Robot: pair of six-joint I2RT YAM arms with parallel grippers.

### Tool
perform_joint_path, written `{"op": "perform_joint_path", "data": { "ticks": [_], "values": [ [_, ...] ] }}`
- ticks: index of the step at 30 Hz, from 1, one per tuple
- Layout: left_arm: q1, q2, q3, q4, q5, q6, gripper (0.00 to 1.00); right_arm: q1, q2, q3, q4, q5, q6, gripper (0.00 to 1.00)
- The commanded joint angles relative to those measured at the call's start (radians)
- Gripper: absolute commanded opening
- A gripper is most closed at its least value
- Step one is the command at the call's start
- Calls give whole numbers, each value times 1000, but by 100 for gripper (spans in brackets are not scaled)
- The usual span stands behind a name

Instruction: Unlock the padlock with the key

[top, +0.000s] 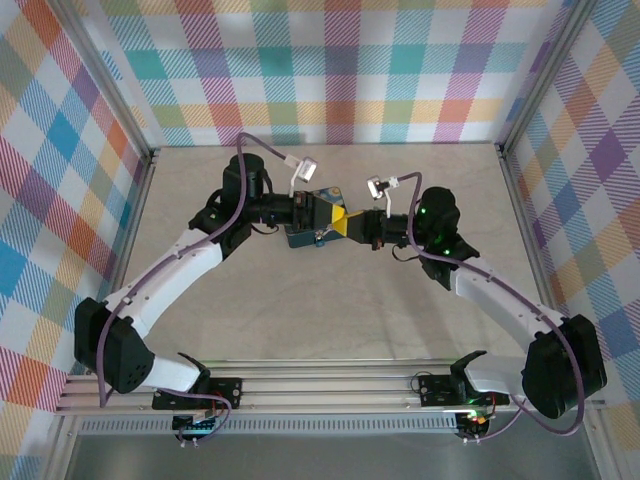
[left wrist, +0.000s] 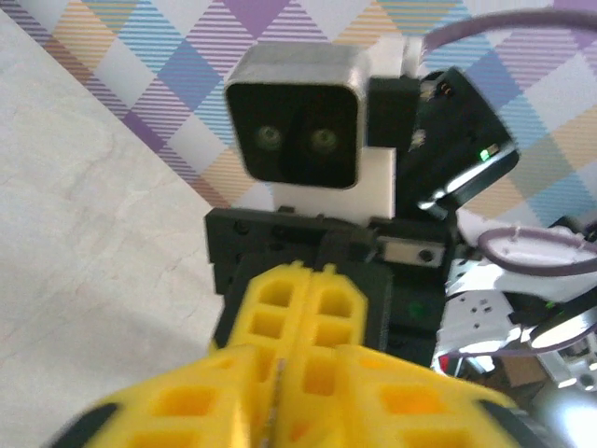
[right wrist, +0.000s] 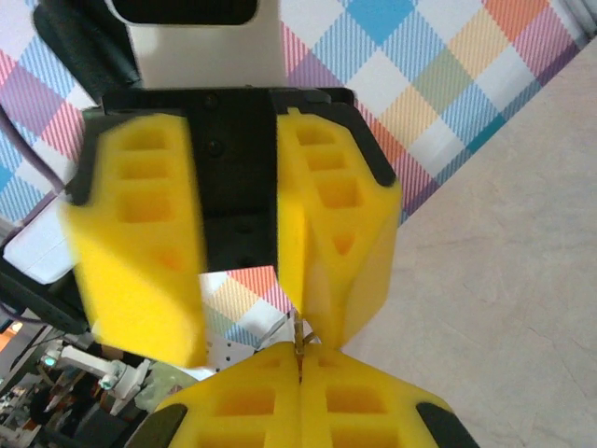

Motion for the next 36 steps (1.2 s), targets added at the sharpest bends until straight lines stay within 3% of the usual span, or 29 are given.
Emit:
{"op": "perform_joint_path", "data": {
  "ticks": [1, 4, 9, 20, 36],
  "values": [
    [-6, -56, -7, 13, -54, -3, 41, 0, -1, -19, 50, 26, 1, 0],
    [8, -81, -9, -34, -109, 12, 47, -1, -7, -33, 50, 28, -20, 0],
    [42, -133, -61, -1, -146, -23, 49, -1, -22, -53, 78, 20, -30, 0],
    [44, -142, -217, 144, -84, -116, 41, -2, -20, -42, 90, -11, -50, 0],
    [37, -85, -232, 212, -27, -142, 30, -1, 38, -1, 89, -59, -48, 0]
  ]
}}
